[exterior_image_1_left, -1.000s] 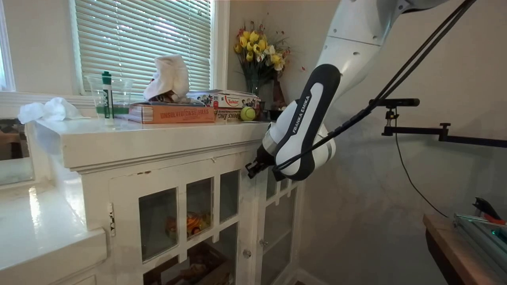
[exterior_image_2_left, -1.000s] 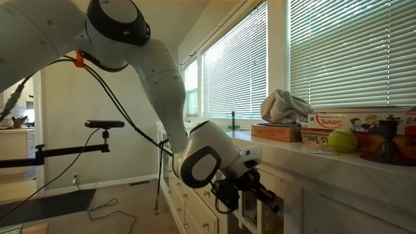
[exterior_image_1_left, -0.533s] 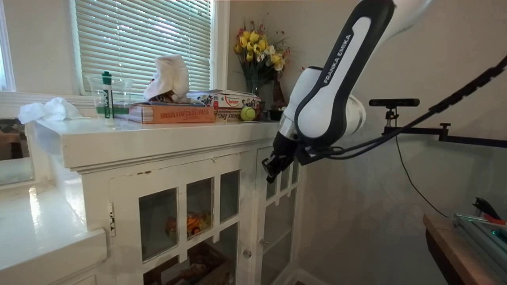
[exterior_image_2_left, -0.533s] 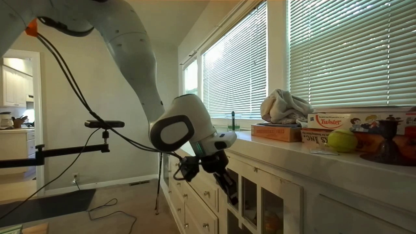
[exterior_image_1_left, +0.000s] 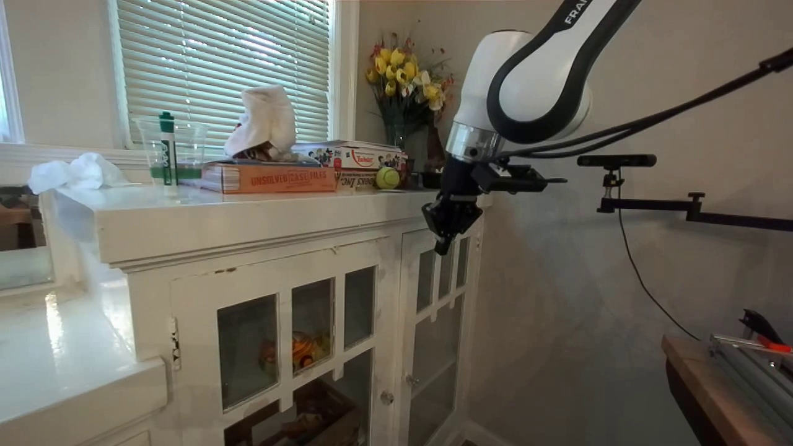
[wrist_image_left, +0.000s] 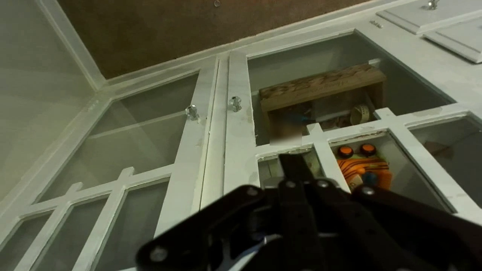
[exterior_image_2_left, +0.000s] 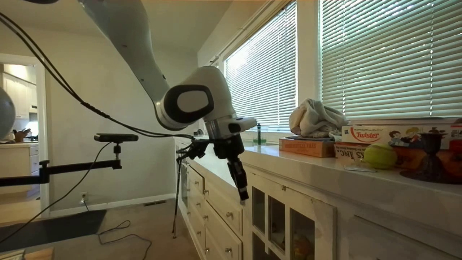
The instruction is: Close the cupboard completely
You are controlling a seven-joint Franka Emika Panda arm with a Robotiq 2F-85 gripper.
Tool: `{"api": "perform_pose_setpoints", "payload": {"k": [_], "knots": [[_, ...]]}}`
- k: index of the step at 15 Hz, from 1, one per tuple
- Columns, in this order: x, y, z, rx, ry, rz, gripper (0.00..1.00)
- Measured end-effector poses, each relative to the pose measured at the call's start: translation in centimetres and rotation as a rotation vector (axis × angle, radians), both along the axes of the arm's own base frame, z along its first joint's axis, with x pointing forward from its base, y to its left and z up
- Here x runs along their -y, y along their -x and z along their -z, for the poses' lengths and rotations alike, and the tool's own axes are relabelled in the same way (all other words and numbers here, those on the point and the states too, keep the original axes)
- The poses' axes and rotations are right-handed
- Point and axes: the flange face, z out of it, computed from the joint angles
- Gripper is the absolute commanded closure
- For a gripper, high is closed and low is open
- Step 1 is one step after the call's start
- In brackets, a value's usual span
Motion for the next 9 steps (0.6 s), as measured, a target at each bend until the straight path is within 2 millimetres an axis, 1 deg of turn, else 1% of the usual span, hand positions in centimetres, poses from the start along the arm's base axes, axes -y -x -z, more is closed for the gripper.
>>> {"api": "perform_pose_setpoints", "payload": {"k": [2, 5, 9], "knots": [[-0.5, -1.1, -2.4, 0.014, -0.002, 0.002, 1.00], [-1.9, -2.9, -6.1, 0.003, -0.001, -0.050, 1.00], [-4.1, -5.0, -11.1, -0.083, 0.031, -0.141, 1.00]]}}
